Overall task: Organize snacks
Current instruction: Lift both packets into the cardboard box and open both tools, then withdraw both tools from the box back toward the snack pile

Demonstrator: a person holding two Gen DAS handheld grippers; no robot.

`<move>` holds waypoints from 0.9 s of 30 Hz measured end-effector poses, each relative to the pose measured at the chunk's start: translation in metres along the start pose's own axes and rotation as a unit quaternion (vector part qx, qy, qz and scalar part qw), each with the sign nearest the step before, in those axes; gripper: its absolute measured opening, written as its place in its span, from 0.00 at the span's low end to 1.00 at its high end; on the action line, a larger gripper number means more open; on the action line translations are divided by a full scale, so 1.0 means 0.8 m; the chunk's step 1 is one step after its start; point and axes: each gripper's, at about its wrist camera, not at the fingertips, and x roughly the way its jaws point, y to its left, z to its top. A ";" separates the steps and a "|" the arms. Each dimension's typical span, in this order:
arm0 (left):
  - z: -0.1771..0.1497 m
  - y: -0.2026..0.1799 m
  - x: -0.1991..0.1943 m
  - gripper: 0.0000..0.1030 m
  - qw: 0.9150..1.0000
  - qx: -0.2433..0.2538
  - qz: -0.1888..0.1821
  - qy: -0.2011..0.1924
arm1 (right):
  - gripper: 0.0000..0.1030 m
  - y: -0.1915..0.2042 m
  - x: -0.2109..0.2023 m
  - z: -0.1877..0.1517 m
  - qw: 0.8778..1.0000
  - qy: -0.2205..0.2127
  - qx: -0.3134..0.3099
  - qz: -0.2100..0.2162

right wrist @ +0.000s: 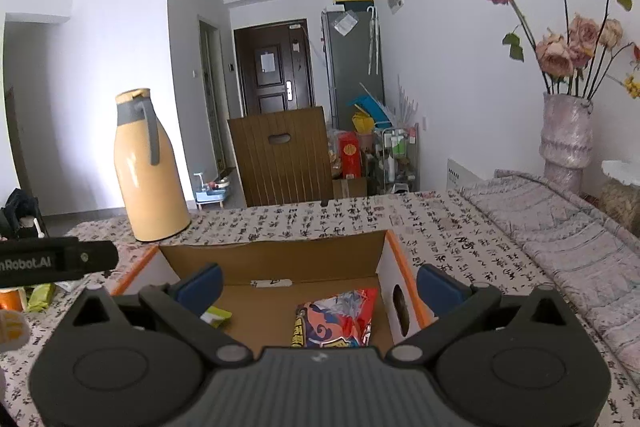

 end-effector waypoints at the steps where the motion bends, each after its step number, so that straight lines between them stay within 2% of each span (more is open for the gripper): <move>1: -0.001 0.000 -0.006 1.00 1.000 0.001 -0.001 -0.002 | 1.00 0.001 -0.008 0.000 1.000 -0.002 0.000 0.000; 8: -0.008 0.001 -0.048 1.00 1.000 0.007 -0.005 -0.010 | 1.00 0.004 -0.050 -0.009 1.000 -0.006 0.001 0.008; 27: -0.073 0.023 -0.127 1.00 1.000 0.004 -0.007 0.004 | 1.00 0.000 -0.142 -0.069 1.000 0.009 -0.002 0.025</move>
